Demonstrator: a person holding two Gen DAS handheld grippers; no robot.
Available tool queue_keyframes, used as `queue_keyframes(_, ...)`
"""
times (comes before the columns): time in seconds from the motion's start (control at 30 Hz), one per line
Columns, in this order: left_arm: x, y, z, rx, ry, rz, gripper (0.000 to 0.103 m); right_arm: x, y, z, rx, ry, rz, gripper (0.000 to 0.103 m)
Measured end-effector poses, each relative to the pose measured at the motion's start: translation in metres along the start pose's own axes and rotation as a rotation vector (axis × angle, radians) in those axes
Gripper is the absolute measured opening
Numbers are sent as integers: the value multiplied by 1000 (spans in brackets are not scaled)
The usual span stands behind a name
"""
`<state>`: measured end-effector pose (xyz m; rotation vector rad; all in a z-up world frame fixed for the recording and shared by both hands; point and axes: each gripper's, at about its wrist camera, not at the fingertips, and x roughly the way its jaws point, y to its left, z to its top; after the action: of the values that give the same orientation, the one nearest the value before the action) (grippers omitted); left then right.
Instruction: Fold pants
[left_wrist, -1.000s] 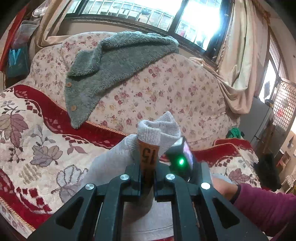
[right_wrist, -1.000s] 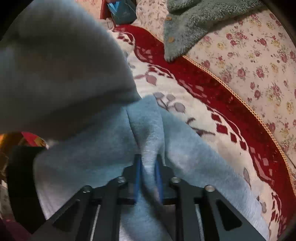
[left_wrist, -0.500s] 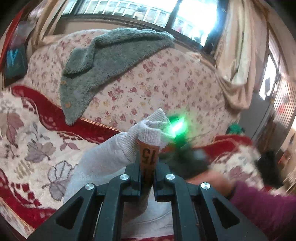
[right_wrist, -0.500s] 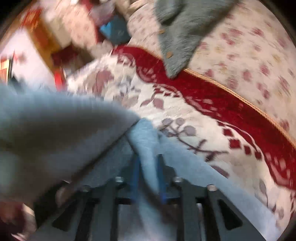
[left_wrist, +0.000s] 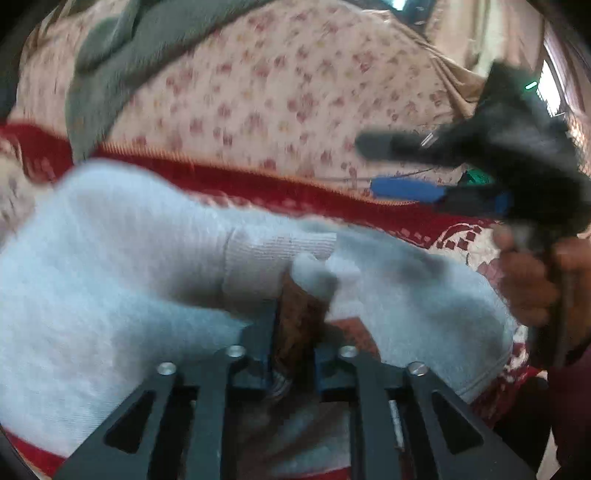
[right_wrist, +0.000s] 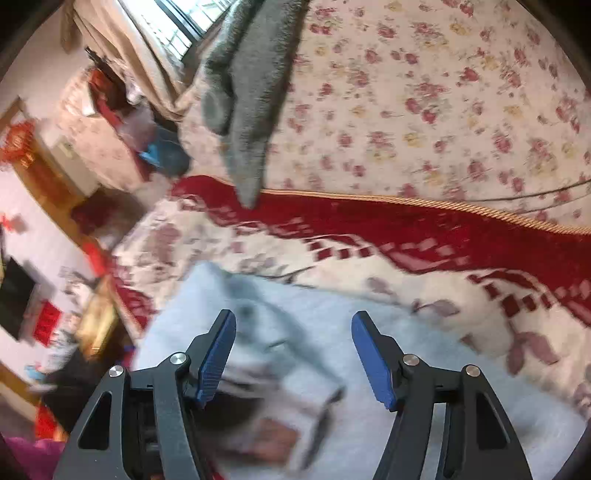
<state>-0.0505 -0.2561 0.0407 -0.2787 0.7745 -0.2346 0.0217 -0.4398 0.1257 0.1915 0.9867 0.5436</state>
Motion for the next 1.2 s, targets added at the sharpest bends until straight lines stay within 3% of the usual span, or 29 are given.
queue_keyframes(0.07, -1, 0, -4, -13, -24, -42, 42, 8, 18, -1, -66, 25, -28, 71)
queue_keyframes(0.13, -7, -8, -6, 5, -27, -115, 80, 16, 33, -4, -122, 52, -42, 71)
queue_keyframes(0.17, -9, -13, -6, 14, -25, -125, 84, 20, 39, -6, -142, 66, -34, 71)
queue_keyframes(0.27, -26, -26, -12, 54, -19, -102, 85, 37, 53, -12, -196, 111, -50, 71)
queue_keyframes(0.37, -44, -20, -17, 33, -14, -81, 85, 58, 63, -22, -286, 173, -122, 71)
queue_keyframes(0.43, -58, -13, -17, 29, -47, -19, 85, 75, 64, -29, -402, 199, -293, 69)
queue_keyframes(0.5, -59, -8, -15, 48, -50, 25, 85, 86, 61, -30, -455, 190, -378, 69)
queue_keyframes(0.63, -30, 7, -19, -17, 30, 14, 85, 102, 41, -24, -351, 196, -376, 70)
queue_keyframes(0.73, -30, 0, -26, 41, 14, 42, 85, 101, 27, -31, -265, 202, -347, 73)
queue_keyframes(0.9, -31, 1, -20, 14, 19, 50, 85, 75, 30, -38, -240, 190, -319, 75)
queue_keyframes(1.07, -26, -9, -10, 16, 38, 118, 86, 37, 40, -47, -214, 111, -301, 76)
queue_keyframes(1.2, -29, -26, -7, 54, 23, 144, 86, 11, 39, -60, -181, 67, -340, 76)
